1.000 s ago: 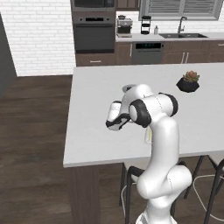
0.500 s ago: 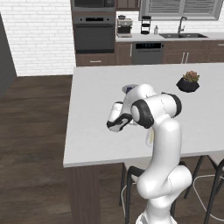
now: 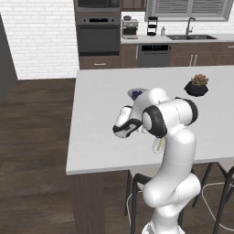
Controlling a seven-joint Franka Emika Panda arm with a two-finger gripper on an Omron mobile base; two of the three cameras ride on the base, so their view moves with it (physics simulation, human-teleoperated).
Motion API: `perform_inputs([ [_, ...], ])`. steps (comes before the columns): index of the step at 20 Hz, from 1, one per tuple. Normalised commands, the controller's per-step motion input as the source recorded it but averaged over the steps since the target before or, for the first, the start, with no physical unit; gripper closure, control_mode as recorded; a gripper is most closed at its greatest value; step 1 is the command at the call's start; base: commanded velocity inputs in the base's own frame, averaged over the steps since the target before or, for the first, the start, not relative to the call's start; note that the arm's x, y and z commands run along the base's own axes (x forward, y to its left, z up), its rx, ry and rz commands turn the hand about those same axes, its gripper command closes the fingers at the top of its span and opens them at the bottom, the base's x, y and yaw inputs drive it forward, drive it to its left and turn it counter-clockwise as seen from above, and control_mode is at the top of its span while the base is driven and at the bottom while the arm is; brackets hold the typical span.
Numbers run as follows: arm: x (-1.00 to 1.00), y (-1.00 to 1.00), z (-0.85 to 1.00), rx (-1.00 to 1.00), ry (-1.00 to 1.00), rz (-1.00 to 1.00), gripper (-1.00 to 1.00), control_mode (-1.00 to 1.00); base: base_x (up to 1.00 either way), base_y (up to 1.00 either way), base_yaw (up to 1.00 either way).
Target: Take a straw from the drawer in front and place it inside the glass cup on the dining counter.
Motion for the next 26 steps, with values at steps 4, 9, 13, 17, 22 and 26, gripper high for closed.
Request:
perform_inputs([
  [4,-0.09,0.04,0.47,0.00,-0.16,-0.01,-1.00,-1.00,0.00,0.00,0.00],
  [9,0.04,0.19,0.50,0.00,-0.18,0.00,-1.00,-1.00,0.00,0.00,0.00],
  [13,0.08,0.20,0.36,0.00,-0.17,0.00,-1.00,-1.00,0.00,0.00,0.00],
  [17,-0.12,0.19,0.67,0.00,-0.27,0.00,-1.00,-1.00,0.00,0.00,0.00],
  [22,-0.81,0.01,0.93,0.06,-0.40,0.01,-1.00,-1.00,0.00,0.00,0.00],
  [26,-1.00,-0.07,0.80,0.18,-0.40,0.12,-1.00,-1.00,0.00,0.00,0.00],
])
